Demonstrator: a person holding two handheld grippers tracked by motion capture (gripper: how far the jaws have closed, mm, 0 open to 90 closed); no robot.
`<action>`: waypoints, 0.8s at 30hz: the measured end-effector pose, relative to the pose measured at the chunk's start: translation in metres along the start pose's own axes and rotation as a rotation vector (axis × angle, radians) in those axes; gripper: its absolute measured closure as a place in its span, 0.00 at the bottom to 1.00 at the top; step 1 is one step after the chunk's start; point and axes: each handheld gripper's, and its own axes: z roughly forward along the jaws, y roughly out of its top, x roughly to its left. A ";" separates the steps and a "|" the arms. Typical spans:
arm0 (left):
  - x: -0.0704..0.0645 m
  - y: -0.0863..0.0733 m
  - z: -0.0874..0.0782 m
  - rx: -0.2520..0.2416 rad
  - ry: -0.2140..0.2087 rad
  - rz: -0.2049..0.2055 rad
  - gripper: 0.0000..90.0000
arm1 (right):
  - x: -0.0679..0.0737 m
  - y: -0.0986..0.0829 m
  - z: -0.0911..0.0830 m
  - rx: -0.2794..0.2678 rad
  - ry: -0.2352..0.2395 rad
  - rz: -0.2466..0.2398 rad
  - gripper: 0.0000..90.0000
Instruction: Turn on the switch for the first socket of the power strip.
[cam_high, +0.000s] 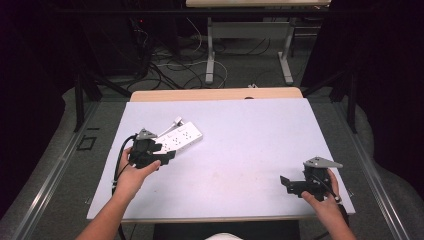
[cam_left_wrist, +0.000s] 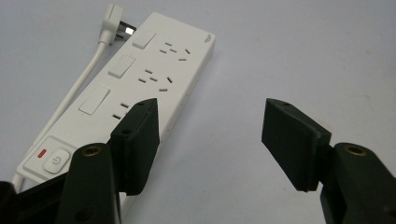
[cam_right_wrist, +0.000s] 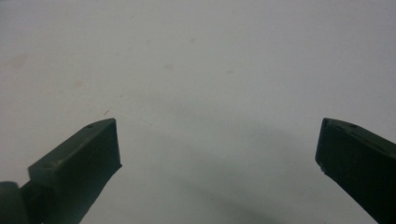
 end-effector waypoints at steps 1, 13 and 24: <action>0.000 -0.001 -0.002 -0.004 0.000 -0.007 0.40 | 0.000 0.000 0.000 -0.003 0.002 -0.008 0.00; 0.001 -0.022 -0.017 -0.063 -0.017 -0.069 0.25 | 0.002 0.000 0.000 0.001 0.003 0.006 0.00; -0.001 -0.037 -0.026 -0.087 -0.018 -0.106 0.08 | 0.002 0.000 0.000 -0.004 0.004 -0.002 0.00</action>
